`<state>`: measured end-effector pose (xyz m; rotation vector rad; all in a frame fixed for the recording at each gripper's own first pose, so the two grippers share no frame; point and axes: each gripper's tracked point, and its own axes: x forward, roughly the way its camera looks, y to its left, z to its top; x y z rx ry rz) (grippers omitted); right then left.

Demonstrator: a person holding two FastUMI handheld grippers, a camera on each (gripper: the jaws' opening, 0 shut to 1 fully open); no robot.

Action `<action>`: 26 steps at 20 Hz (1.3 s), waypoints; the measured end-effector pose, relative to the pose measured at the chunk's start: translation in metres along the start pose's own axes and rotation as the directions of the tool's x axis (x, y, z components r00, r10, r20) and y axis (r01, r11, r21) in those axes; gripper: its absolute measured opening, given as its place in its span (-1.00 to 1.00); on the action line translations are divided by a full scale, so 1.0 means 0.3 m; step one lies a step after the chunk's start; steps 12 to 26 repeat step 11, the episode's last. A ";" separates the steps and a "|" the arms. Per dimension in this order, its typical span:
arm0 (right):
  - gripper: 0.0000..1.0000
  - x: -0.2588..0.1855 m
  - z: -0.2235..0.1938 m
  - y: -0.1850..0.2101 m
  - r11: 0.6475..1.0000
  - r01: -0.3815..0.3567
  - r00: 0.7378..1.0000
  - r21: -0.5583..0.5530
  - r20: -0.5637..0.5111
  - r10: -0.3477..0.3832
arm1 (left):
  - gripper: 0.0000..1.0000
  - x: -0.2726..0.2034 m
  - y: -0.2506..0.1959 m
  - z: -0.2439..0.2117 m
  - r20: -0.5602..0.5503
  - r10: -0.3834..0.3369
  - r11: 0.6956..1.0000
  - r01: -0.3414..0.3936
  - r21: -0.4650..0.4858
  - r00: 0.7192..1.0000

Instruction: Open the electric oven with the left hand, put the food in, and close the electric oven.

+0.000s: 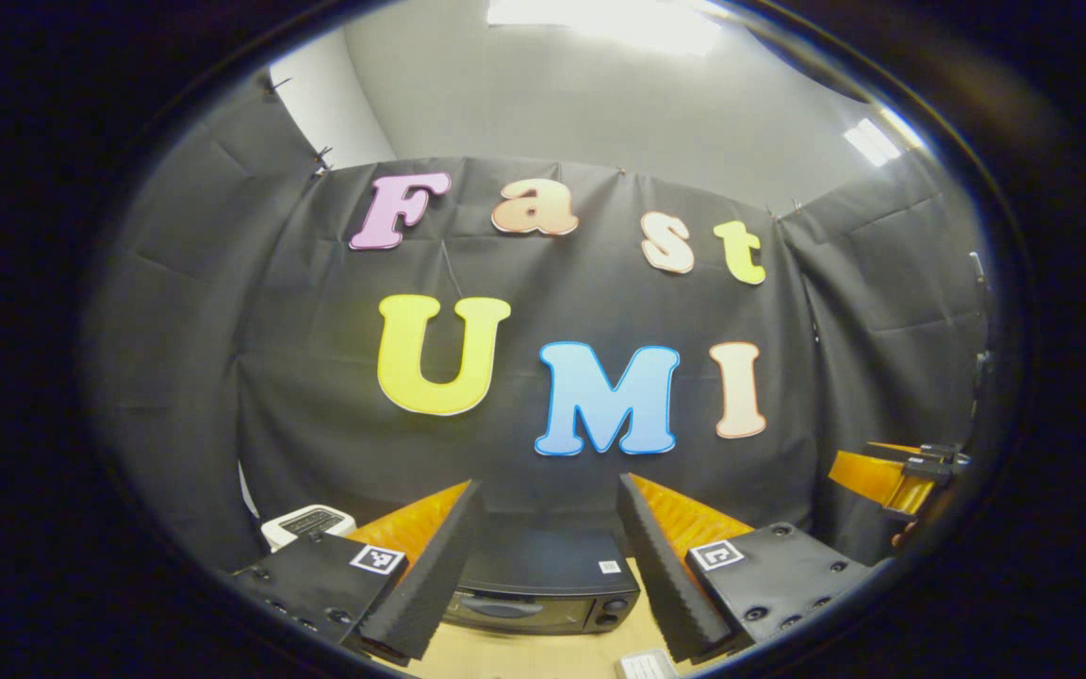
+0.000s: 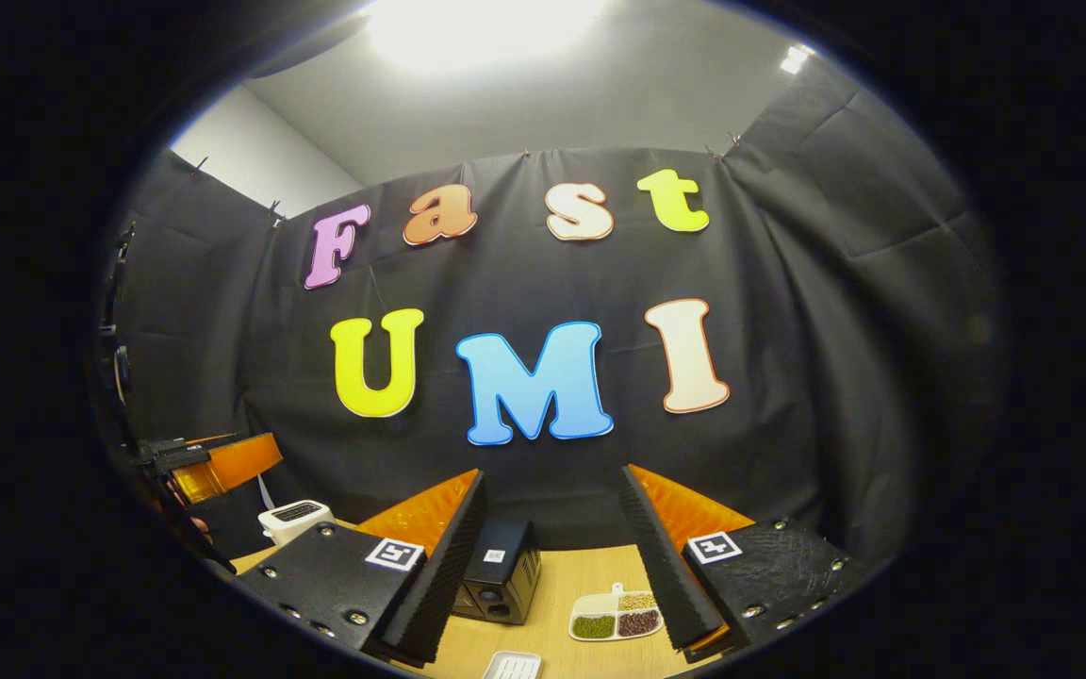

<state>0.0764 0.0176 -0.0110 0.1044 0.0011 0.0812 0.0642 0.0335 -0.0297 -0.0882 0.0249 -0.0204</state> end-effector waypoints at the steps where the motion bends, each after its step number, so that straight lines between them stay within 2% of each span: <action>1: 0.73 -0.012 -0.006 0.021 1.000 0.010 1.000 -0.004 -0.002 -0.010 | 0.93 -0.010 0.001 0.003 0.000 -0.020 1.000 0.020 -0.015 1.000; 5: 0.73 -0.061 -0.012 0.114 0.999 0.034 0.999 -0.036 -0.012 -0.034 | 0.88 -0.050 0.049 -0.005 -0.008 -0.075 0.997 0.074 -0.019 0.997; 10: 0.72 -0.099 0.020 0.205 0.997 0.063 0.998 -0.055 0.016 -0.062 | 0.93 -0.103 0.093 0.013 -0.011 -0.110 0.994 0.110 -0.014 0.994; 11: 0.73 -0.107 0.022 0.222 0.996 0.065 0.998 -0.053 0.017 -0.064 | 0.88 -0.116 0.096 0.016 -0.014 -0.117 0.993 0.117 -0.022 0.993; 26: 0.73 -0.107 0.022 0.222 0.996 0.065 0.998 -0.053 0.017 -0.064 | 0.88 -0.116 0.096 0.016 -0.014 -0.117 0.993 0.117 -0.022 0.993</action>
